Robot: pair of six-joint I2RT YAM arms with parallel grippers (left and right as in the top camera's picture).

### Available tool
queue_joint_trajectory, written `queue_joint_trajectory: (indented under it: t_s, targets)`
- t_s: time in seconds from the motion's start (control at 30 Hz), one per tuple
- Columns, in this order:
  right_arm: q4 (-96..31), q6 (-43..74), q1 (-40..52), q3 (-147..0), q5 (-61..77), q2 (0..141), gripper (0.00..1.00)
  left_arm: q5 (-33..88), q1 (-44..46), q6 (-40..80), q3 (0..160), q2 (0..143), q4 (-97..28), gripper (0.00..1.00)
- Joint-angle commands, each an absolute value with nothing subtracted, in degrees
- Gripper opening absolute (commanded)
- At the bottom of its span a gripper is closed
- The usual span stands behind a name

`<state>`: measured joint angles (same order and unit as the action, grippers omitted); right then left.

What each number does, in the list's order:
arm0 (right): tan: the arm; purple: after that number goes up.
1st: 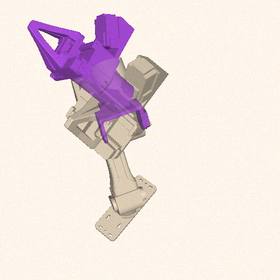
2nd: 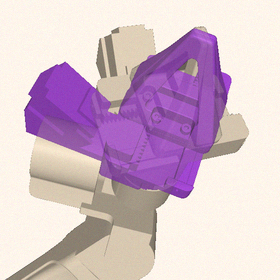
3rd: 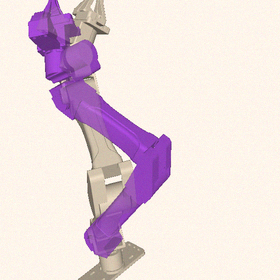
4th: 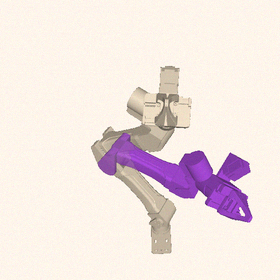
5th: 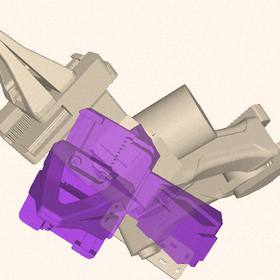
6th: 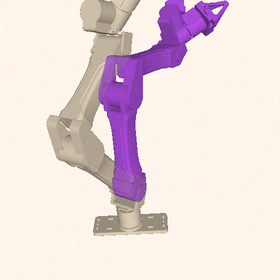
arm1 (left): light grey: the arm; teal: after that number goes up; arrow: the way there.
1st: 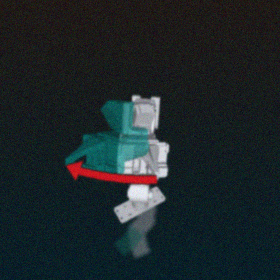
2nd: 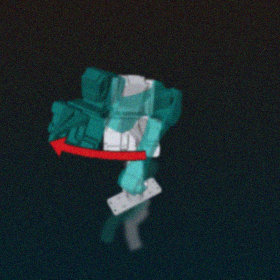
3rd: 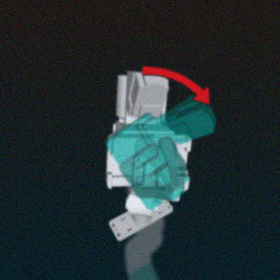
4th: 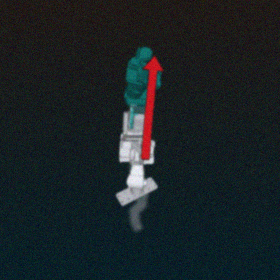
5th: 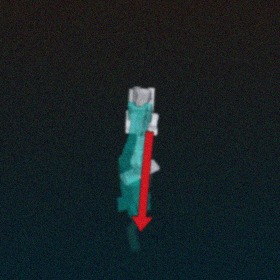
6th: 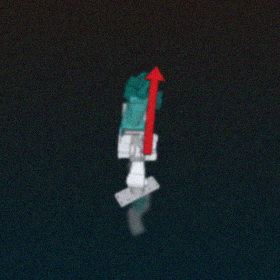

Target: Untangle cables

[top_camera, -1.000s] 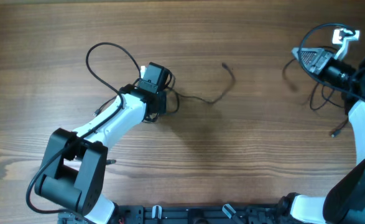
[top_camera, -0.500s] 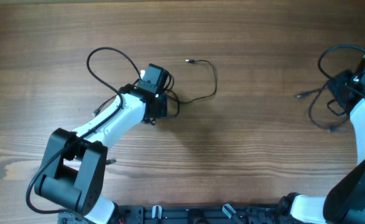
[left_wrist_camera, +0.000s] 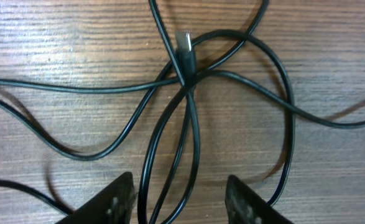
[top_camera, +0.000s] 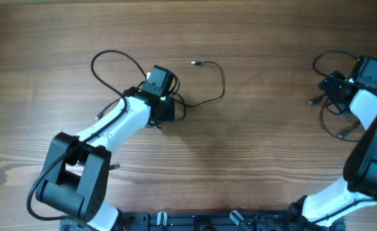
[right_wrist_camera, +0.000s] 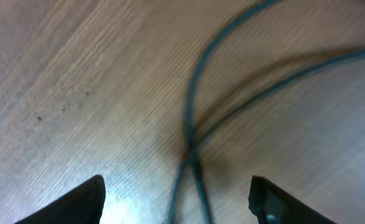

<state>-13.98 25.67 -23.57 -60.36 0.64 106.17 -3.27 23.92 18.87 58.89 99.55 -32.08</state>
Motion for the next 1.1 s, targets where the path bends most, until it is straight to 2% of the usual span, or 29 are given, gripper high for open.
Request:
queue_joint_trajectory:
  t_s: [0.0,0.07,0.1,0.13,0.17,0.2,0.23,0.33,0.4,0.47,0.5,0.53,0.57,0.77,1.07]
  targets:
    - [-11.31,22.44,-20.51,-60.64,-2.48,110.67,0.75,-2.76,23.51,18.94,58.72,100.14,-31.73,0.51]
    - [-11.09,22.11,-18.68,-60.64,-7.94,112.16,0.69,-2.79,23.51,18.94,58.72,100.14,-31.57,0.53]
    - [-10.92,17.78,-16.25,-60.64,-10.28,114.13,0.57,-2.79,23.51,18.94,58.72,100.14,-31.29,0.54]
    - [-11.14,16.51,-15.4,-60.64,-10.31,115.09,0.48,-2.79,23.51,18.94,58.72,100.14,-31.11,0.54]
    - [-11.62,16.67,-14.37,-60.64,-9.82,116.9,0.22,-2.79,23.51,18.94,58.72,100.14,-31.05,0.55]
    - [-11.7,16.64,-14.04,-60.64,-8.1,118.02,0.07,-2.76,23.51,18.94,58.72,100.14,-31.07,0.55]
    - [-11.64,16.64,-14.0,-60.64,-5.39,118.91,0.05,-2.76,23.51,18.94,58.72,100.14,-31.09,0.55]
    - [-10.46,15.03,-14.15,-60.64,3.36,120.36,0.04,-2.79,23.51,18.94,58.72,100.14,-31.09,0.62]
    - [-8.78,8.88,-14.15,-61.34,8.84,119.98,0.05,-2.79,23.51,18.94,58.72,100.14,-31.09,0.68]
    - [-9.37,4.8,-14.33,-64.31,9.56,119.44,0.05,-2.79,23.51,18.94,58.72,100.14,-31.09,0.8]
    - [-10.76,4.67,-14.66,-66.43,7.29,119.42,0.05,-2.76,23.51,18.94,58.72,100.14,-31.09,0.84]
    - [-12.12,5.15,-15.11,-68.29,5.41,119.42,0.04,-2.76,23.51,18.94,58.72,100.14,-31.11,0.95]
    - [-13.61,6.35,-15.94,-70.5,3.42,119.42,0.04,-2.72,23.51,18.94,58.72,100.14,-31.11,1.0]
    - [-19.57,10.68,-28.05,-76.88,-3.53,119.42,0.04,-1.91,23.51,18.94,58.72,100.14,-31.11,1.0]
    - [-18.15,1.72,-49.76,-76.88,-5.63,119.42,0.05,-1.23,23.51,20.03,58.72,100.14,-31.07,1.0]
